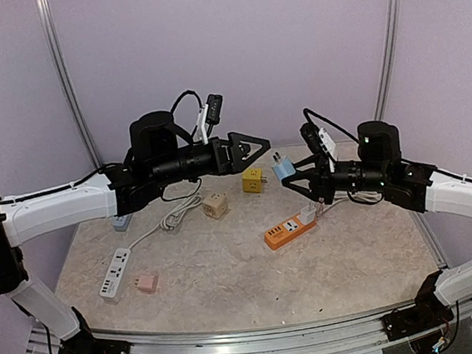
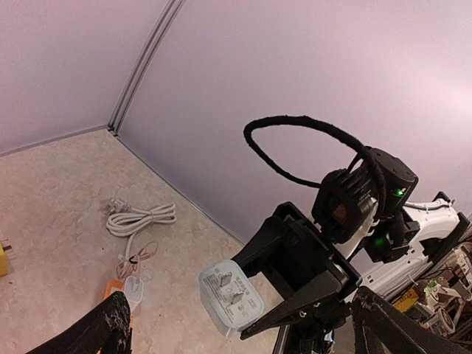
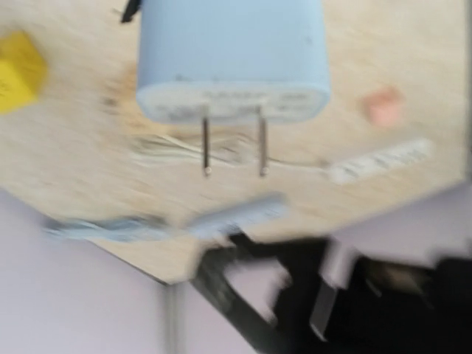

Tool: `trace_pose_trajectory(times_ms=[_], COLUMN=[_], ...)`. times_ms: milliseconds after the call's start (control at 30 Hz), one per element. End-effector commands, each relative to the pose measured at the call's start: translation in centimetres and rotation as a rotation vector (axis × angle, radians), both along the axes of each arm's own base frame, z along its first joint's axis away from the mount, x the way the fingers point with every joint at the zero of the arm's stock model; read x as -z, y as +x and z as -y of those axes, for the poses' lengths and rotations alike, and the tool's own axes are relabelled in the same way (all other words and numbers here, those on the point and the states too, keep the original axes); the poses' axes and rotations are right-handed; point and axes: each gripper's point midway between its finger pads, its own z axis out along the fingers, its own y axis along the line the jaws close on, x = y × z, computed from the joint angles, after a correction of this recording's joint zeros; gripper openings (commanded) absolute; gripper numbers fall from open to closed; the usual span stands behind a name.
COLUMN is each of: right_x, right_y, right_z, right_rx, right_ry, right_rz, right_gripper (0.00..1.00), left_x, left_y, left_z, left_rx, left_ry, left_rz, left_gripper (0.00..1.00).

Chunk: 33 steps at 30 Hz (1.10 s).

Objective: Insert the plug
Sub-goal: Pass from the right arm to the left

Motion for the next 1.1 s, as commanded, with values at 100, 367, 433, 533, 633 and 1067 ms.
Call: trace_pose_trajectory(times_ms=[100, 367, 433, 533, 633, 1067], right_x=[2.4, 2.3, 2.4, 2.2, 1.9, 3.0], right_y=[1.5, -0.3, -0.4, -0.7, -0.8, -1.2], right_z=[2.2, 1.2, 1.0, 0.8, 0.8, 0.1], right_rx=[0.216, 0.214, 0.215, 0.205, 0.203, 0.165], right_ry=[-0.332, -0.402, -0.416, -0.415, -0.404, -0.427], right_rz=[0.138, 0.221, 0.230, 0.238, 0.247, 0.233], right_gripper=[0.26, 0.26, 0.26, 0.26, 0.26, 0.26], left_x=[1.5, 4.5, 5.1, 6.7, 7.5, 8.2], left_y=[-0.6, -0.7, -0.8, -0.7, -1.0, -1.2], left_z=[-1.4, -0.3, 0.2, 1.0, 1.7, 3.3], left_rx=[-0.009, 0.063, 0.091, 0.115, 0.155, 0.197], left_ry=[0.175, 0.304, 0.312, 0.342, 0.348, 0.347], left_rz=[-0.186, -0.258, -0.279, -0.317, -0.340, -0.359], left_gripper=[0.99, 0.94, 0.91, 0.86, 0.83, 0.74])
